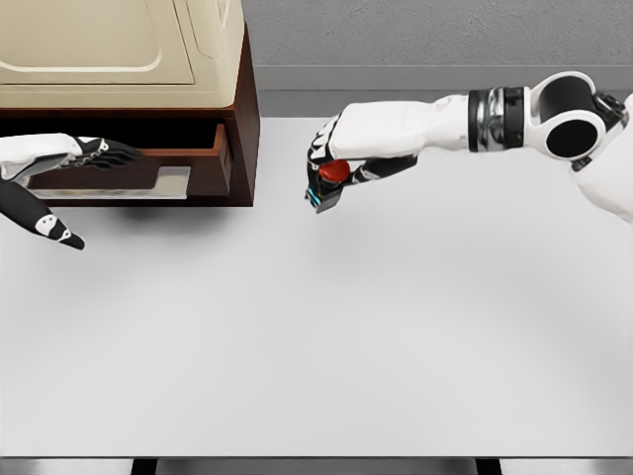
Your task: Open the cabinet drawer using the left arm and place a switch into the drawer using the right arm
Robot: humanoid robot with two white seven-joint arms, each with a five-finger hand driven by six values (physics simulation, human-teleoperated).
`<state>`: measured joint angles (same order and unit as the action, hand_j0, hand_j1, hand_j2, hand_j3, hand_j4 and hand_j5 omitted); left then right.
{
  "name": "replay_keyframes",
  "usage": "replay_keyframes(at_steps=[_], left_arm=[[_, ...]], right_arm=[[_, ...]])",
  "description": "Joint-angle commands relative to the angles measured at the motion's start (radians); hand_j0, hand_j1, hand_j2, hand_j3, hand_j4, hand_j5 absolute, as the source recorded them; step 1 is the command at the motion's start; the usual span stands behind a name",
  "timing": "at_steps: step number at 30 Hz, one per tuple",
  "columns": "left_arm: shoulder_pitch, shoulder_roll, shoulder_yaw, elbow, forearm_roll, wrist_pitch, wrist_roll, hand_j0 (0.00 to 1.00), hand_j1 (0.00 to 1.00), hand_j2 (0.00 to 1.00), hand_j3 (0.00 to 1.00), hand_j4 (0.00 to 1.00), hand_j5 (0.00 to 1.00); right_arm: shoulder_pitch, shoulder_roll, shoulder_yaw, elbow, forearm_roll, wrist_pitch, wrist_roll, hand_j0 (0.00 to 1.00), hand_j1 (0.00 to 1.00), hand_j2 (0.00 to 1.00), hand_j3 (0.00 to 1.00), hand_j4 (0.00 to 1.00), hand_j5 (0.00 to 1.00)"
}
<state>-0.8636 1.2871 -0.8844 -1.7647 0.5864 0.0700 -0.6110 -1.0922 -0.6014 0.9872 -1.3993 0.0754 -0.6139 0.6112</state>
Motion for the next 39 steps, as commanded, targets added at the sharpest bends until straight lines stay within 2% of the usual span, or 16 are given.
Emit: replay_keyframes(at_steps=[1, 7, 12, 16, 23, 33, 39], left_arm=[[0.0, 0.008, 0.001, -0.001, 0.004, -0.015, 0.0, 1.0, 1.0, 1.0, 1.0, 1.0, 1.0], [-0.012, 0.005, 0.002, -0.001, 0.004, -0.038, 0.0, 1.0, 1.0, 1.0, 1.0, 1.0, 1.0], [-0.071, 0.005, 0.002, -0.001, 0.004, -0.088, 0.0, 1.0, 1.0, 1.0, 1.0, 1.0, 1.0], [-0.089, 0.012, 0.001, -0.001, 0.004, -0.116, 0.0, 1.0, 1.0, 1.0, 1.0, 1.0, 1.0], [-0.087, 0.017, 0.002, -0.001, 0.0, -0.681, 0.0, 1.0, 1.0, 1.0, 1.0, 1.0, 1.0], [-0.081, 0.028, 0.002, 0.001, -0.007, -0.681, 0.0, 1.0, 1.0, 1.0, 1.0, 1.0, 1.0], [-0.081, 0.018, 0.002, 0.001, -0.01, -0.681, 0.0, 1.0, 1.0, 1.0, 1.0, 1.0, 1.0]], right_arm=[[0.0, 0.0, -0.001, -0.004, -0.006, 0.003, 0.0, 0.5, 0.5, 0.5, 0.5, 0.5, 0.5], [-0.017, 0.005, 0.001, -0.006, -0.006, 0.003, 0.0, 0.5, 0.5, 0.5, 0.5, 0.5, 0.5], [-0.029, 0.003, 0.004, -0.004, -0.008, 0.003, 0.0, 0.5, 0.5, 0.5, 0.5, 0.5, 0.5], [-0.046, 0.003, 0.004, -0.009, -0.006, 0.003, 0.0, 0.5, 0.5, 0.5, 0.5, 0.5, 0.5], [-0.057, 0.002, 0.005, -0.027, -0.008, 0.003, 0.0, 0.5, 0.5, 0.5, 0.5, 0.5, 0.5], [-0.072, 0.012, 0.005, -0.026, -0.008, 0.003, 0.0, 0.5, 0.5, 0.5, 0.5, 0.5, 0.5], [-0.091, 0.051, 0.013, -0.02, -0.006, 0.003, 0.0, 0.5, 0.5, 0.5, 0.5, 0.5, 0.5]])
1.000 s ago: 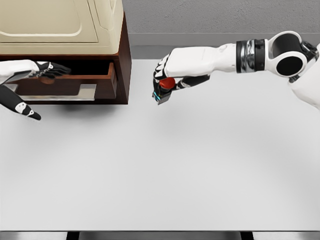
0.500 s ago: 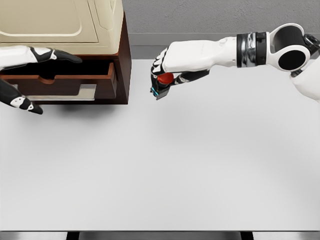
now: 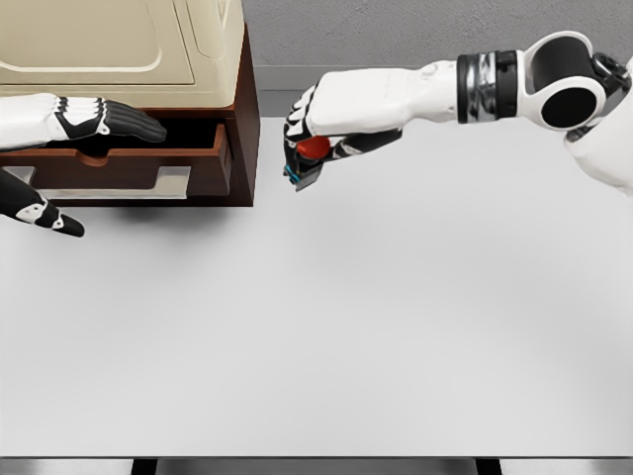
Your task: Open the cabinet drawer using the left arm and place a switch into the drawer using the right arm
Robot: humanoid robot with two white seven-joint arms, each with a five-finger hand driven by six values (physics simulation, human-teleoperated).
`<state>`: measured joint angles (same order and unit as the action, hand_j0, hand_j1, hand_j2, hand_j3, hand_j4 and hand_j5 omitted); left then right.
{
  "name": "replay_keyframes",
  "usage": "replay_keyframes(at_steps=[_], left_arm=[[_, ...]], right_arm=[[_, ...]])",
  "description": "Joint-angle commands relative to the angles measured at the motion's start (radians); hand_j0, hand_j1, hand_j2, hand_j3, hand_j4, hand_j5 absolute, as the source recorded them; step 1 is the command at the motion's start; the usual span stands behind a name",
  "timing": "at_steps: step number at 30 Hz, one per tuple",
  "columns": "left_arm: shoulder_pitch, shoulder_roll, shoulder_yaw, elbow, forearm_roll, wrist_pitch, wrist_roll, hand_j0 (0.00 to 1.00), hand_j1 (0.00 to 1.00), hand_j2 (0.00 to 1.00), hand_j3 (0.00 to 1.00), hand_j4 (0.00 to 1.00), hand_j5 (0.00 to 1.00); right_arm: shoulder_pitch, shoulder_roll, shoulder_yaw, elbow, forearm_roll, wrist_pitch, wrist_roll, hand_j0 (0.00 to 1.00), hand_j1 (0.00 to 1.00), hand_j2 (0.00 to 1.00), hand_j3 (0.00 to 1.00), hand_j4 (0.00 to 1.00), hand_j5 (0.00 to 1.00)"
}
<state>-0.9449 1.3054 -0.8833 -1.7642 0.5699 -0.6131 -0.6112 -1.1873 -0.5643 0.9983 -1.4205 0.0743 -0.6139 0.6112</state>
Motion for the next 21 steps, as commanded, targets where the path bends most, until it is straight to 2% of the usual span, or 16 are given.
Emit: replay_keyframes(at_steps=[1, 12, 15, 17, 21], left_arm=[[0.0, -0.002, 0.001, 0.0, 0.007, 0.002, 0.0, 1.0, 1.0, 1.0, 1.0, 1.0, 1.0], [0.002, -0.003, 0.001, 0.0, 0.007, 0.002, 0.0, 1.0, 1.0, 1.0, 1.0, 1.0, 1.0], [0.0, 0.018, 0.003, 0.0, 0.007, 0.002, 0.0, 1.0, 1.0, 1.0, 1.0, 1.0, 1.0], [0.002, 0.074, 0.007, 0.0, 0.007, 0.002, 0.0, 1.0, 1.0, 1.0, 1.0, 1.0, 1.0], [0.005, 0.078, 0.01, 0.0, 0.007, 0.002, 0.0, 1.0, 1.0, 1.0, 1.0, 1.0, 1.0]], right_arm=[[0.0, 0.021, 0.002, 0.003, -0.005, 0.003, 0.0, 0.5, 0.5, 0.5, 0.5, 0.5, 0.5], [-0.043, 0.087, 0.01, 0.011, -0.004, 0.003, 0.0, 0.5, 0.5, 0.5, 0.5, 0.5, 0.5], [-0.052, 0.09, 0.01, 0.011, -0.004, 0.003, 0.0, 0.5, 0.5, 0.5, 0.5, 0.5, 0.5], [-0.063, 0.09, 0.008, 0.012, -0.004, 0.003, 0.0, 0.5, 0.5, 0.5, 0.5, 0.5, 0.5], [-0.086, 0.122, 0.01, 0.055, -0.002, 0.003, 0.0, 0.5, 0.5, 0.5, 0.5, 0.5, 0.5]])
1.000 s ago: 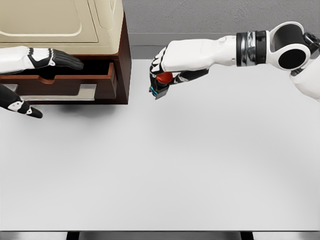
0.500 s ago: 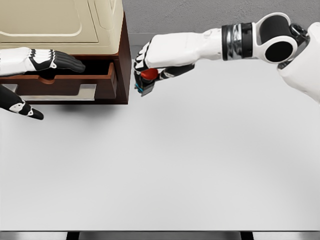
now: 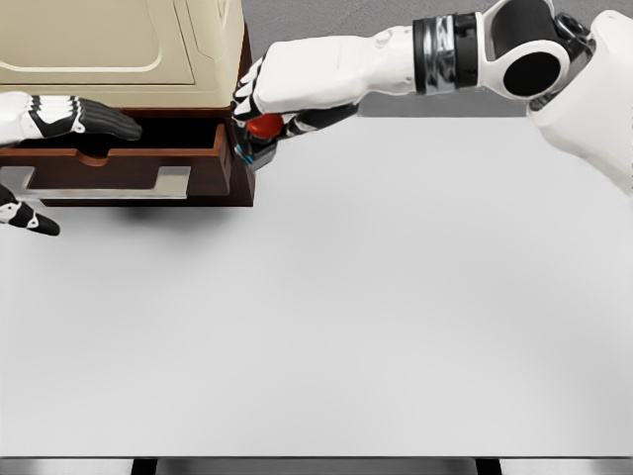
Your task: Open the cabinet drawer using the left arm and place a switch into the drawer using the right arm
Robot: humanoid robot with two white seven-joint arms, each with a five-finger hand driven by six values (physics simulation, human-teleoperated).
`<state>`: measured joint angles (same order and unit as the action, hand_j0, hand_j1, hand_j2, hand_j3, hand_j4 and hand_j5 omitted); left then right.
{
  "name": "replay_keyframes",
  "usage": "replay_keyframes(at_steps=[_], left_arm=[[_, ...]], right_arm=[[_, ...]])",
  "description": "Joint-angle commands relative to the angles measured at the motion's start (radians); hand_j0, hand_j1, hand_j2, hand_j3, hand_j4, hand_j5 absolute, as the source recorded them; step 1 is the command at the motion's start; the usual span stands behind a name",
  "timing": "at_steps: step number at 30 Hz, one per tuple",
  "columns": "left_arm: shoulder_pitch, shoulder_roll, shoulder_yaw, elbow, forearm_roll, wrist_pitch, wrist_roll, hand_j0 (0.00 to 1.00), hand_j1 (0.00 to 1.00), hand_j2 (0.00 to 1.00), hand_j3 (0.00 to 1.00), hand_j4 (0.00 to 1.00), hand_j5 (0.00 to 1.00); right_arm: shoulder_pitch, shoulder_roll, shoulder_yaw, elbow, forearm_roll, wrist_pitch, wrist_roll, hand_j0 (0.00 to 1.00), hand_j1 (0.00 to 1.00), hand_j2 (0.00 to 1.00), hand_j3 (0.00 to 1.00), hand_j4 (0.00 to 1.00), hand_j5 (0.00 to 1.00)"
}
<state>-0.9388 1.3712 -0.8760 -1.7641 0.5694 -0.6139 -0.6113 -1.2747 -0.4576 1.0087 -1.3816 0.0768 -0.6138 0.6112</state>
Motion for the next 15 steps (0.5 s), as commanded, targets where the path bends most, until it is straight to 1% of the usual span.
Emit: replay_keyframes(at_steps=[1, 11, 13, 14, 15], left_arm=[[0.0, 0.011, 0.003, 0.0, 0.009, 0.003, 0.0, 1.0, 1.0, 1.0, 1.0, 1.0, 1.0], [0.017, 0.0, 0.002, 0.0, 0.007, 0.003, 0.0, 1.0, 1.0, 1.0, 1.0, 1.0, 1.0], [0.028, -0.001, 0.002, 0.0, 0.007, 0.003, 0.0, 1.0, 1.0, 1.0, 1.0, 1.0, 1.0], [0.029, -0.001, 0.002, 0.0, 0.007, 0.003, 0.0, 1.0, 1.0, 1.0, 1.0, 1.0, 1.0], [0.029, -0.001, 0.002, 0.0, 0.007, 0.003, 0.0, 1.0, 1.0, 1.0, 1.0, 1.0, 1.0]], right_arm=[[0.0, 0.02, -0.001, 0.026, -0.006, 0.003, 0.0, 0.5, 0.5, 0.5, 0.5, 0.5, 0.5], [-0.031, 0.092, 0.001, 0.102, -0.005, 0.003, 0.0, 0.5, 0.5, 0.5, 0.5, 0.5, 0.5], [-0.038, 0.094, -0.002, 0.105, -0.005, 0.003, 0.0, 0.5, 0.5, 0.5, 0.5, 0.5, 0.5], [-0.046, 0.115, -0.001, 0.124, -0.005, 0.003, 0.0, 0.5, 0.5, 0.5, 0.5, 0.5, 0.5], [-0.051, 0.122, -0.001, 0.136, -0.005, 0.003, 0.0, 0.5, 0.5, 0.5, 0.5, 0.5, 0.5]])
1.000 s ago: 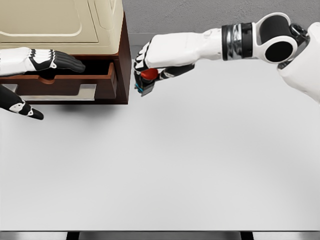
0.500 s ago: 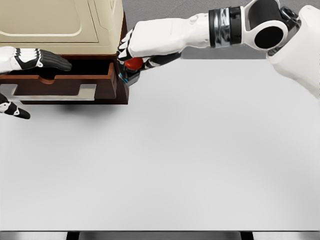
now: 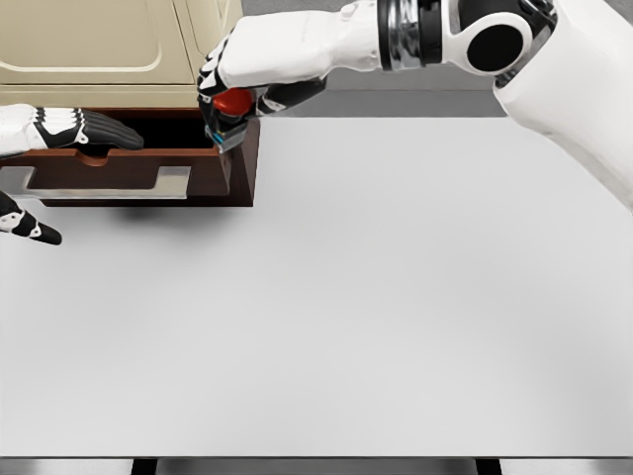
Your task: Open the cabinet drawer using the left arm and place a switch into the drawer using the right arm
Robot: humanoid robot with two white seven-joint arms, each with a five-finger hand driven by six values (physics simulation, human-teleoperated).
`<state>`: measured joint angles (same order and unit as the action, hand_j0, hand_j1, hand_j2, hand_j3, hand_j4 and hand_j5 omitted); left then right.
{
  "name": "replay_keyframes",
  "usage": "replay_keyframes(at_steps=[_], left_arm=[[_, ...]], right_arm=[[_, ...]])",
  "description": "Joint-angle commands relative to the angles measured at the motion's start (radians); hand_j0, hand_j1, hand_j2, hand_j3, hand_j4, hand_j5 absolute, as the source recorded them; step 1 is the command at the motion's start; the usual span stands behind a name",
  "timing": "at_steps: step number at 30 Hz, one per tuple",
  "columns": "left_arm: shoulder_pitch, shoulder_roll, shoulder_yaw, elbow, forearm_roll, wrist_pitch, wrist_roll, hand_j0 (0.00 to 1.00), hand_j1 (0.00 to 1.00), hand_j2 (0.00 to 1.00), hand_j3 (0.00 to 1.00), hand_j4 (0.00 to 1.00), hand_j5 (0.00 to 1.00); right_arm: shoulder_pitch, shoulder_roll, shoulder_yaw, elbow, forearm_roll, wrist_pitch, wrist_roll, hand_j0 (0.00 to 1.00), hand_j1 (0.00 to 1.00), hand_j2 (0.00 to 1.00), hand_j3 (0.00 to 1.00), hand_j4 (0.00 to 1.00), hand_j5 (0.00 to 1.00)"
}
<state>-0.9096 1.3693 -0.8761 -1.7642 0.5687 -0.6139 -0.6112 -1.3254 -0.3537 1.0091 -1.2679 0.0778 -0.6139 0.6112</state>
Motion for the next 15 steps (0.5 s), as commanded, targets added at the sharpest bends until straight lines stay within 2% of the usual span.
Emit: replay_keyframes(at_steps=[1, 15], left_arm=[[0.0, 0.001, 0.002, 0.0, 0.008, 0.003, 0.0, 1.0, 1.0, 1.0, 1.0, 1.0, 1.0], [0.015, 0.002, 0.0, 0.0, 0.008, 0.003, 0.0, 1.0, 1.0, 1.0, 1.0, 1.0, 1.0]], right_arm=[[0.0, 0.019, -0.001, 0.024, -0.006, 0.003, 0.0, 0.5, 0.5, 0.5, 0.5, 0.5, 0.5], [-0.035, 0.13, 0.006, 0.168, 0.01, 0.003, 0.0, 0.49, 0.49, 0.49, 0.49, 0.49, 0.49]])
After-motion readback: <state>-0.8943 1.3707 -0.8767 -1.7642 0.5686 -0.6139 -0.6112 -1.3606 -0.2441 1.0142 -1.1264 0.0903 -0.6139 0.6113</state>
